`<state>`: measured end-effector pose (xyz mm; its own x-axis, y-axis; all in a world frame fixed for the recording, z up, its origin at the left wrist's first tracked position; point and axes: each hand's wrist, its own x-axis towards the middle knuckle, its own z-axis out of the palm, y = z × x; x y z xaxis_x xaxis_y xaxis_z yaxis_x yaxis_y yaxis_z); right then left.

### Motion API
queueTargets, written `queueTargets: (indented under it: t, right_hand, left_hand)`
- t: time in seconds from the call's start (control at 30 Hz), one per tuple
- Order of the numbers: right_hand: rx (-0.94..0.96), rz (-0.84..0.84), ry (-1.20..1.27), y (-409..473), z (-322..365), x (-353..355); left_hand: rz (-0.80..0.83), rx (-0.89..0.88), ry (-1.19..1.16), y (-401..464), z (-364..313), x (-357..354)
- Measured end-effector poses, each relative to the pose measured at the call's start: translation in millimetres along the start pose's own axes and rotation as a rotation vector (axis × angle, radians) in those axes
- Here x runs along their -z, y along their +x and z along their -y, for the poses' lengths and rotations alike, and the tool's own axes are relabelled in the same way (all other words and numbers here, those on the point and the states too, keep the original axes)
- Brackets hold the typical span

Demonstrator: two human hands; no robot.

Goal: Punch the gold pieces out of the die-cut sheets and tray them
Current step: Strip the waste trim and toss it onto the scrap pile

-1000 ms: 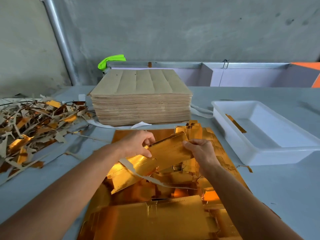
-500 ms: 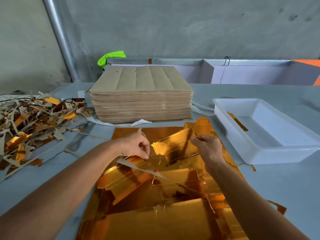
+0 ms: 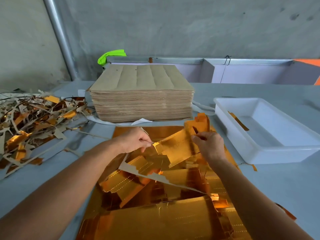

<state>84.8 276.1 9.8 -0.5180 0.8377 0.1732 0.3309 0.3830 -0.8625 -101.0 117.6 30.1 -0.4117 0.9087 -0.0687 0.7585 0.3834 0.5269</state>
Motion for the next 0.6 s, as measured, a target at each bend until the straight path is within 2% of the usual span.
queueTargets:
  t: [0.1, 0.27, 0.37, 0.5, 0.6]
  right_hand:
    - [0.144, -0.059, -0.137, -1, 4, 4]
    - [0.061, -0.056, -0.040, 3, -3, 22]
    - [0.055, -0.054, 0.011, 3, -2, 20]
    - [0.057, -0.032, 0.062, 5, 7, 8]
    - [0.035, -0.022, 0.110, 7, 11, 4]
  left_hand:
    - [-0.053, -0.014, 0.132, 2, 2, -2]
    - [-0.048, 0.032, 0.212, -3, 16, 0]
    - [-0.027, 0.055, 0.073, -2, 8, -2]
    - [-0.119, 0.006, -0.251, 4, -21, -6]
    - [-0.025, 0.001, -0.229, 8, -34, -13]
